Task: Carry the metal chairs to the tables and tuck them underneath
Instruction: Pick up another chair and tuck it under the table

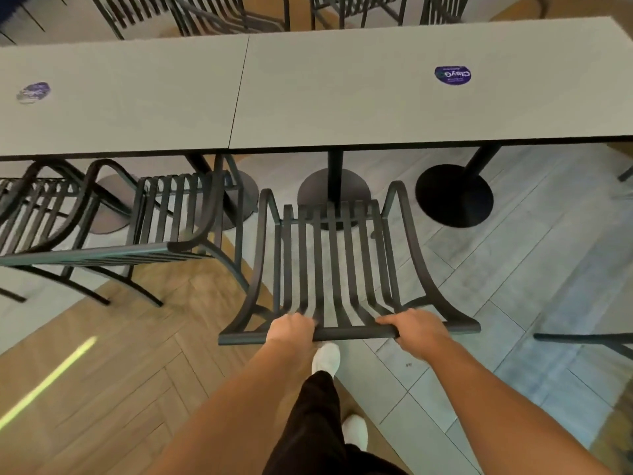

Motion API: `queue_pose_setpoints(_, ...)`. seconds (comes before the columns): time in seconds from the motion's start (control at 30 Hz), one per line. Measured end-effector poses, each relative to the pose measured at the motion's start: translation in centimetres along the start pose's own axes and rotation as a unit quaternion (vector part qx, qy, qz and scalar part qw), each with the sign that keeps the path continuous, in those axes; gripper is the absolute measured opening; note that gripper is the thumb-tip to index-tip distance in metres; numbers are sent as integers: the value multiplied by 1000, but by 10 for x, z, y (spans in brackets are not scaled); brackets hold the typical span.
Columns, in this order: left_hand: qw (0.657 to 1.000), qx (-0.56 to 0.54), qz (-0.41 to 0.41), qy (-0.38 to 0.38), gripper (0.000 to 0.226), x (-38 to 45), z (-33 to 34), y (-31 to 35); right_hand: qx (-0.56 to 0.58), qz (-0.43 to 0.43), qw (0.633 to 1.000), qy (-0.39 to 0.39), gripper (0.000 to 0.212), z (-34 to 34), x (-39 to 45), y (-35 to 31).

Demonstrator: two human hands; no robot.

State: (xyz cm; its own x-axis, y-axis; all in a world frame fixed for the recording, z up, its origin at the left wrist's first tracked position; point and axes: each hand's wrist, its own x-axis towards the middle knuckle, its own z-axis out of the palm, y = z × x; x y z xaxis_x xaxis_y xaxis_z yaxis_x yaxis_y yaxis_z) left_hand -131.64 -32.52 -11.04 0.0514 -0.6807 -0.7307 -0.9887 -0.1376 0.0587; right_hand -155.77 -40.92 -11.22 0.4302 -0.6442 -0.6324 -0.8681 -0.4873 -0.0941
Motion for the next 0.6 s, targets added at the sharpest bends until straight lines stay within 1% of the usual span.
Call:
queue_pose_setpoints(0.23,1000,-6,18,-5,43,55,-41,-24,6,10,1000,5,57,-36,60,8)
queue_pose_setpoints(0.4,999,-19,35,2,39,86,-66,-37,3,16,1000,9,58,-56,93,13)
queue_pose_setpoints(0.6,999,-11,36,-5,40,116,-83,-47,-1,25,1000,18,56,-72,115,17)
